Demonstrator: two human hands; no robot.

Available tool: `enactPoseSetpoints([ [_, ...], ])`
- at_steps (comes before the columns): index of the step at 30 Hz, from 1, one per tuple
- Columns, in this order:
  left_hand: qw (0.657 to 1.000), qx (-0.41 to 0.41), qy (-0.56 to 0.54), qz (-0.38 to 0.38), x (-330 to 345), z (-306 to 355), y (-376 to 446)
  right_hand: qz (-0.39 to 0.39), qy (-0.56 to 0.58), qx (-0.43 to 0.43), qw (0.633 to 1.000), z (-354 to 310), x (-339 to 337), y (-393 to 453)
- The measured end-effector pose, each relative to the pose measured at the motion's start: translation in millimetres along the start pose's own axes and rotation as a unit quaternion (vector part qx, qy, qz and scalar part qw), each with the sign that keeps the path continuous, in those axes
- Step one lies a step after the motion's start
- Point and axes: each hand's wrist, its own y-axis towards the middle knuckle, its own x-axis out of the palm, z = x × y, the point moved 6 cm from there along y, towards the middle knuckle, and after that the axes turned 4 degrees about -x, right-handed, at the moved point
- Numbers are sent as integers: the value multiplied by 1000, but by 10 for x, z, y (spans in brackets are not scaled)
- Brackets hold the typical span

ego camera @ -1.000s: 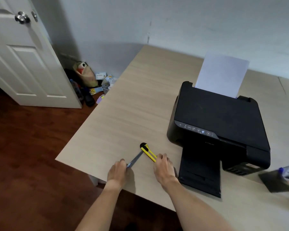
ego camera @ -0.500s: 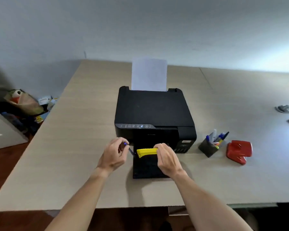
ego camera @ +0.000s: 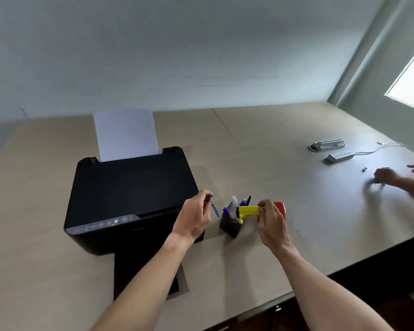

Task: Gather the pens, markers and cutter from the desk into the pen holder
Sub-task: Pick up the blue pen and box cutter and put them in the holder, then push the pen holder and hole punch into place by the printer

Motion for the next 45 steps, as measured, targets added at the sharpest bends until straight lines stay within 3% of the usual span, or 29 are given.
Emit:
enactPoseSetpoints([
  [7,998,1,55,-16,469,144,406,-29,23,-16,999,174,119,328],
  [13,993,-34,110,-23,722,78,607,-112,-8,-96,989,110,335,594],
  [25,980,-82,161,-86,1134,-89,657,-234,-13,-29,972,398,815,652],
  [32,968,-106,190,-122,1291,-247,624,-108,56,19,992,631,553,465],
  [38,960,-168,169,-146,1378,-391,568,-57,-28,114,991,1102,344,346],
  [45,946,-294,93,-101,1479,-437,342,-37,-88,143,985,1515,118,397],
])
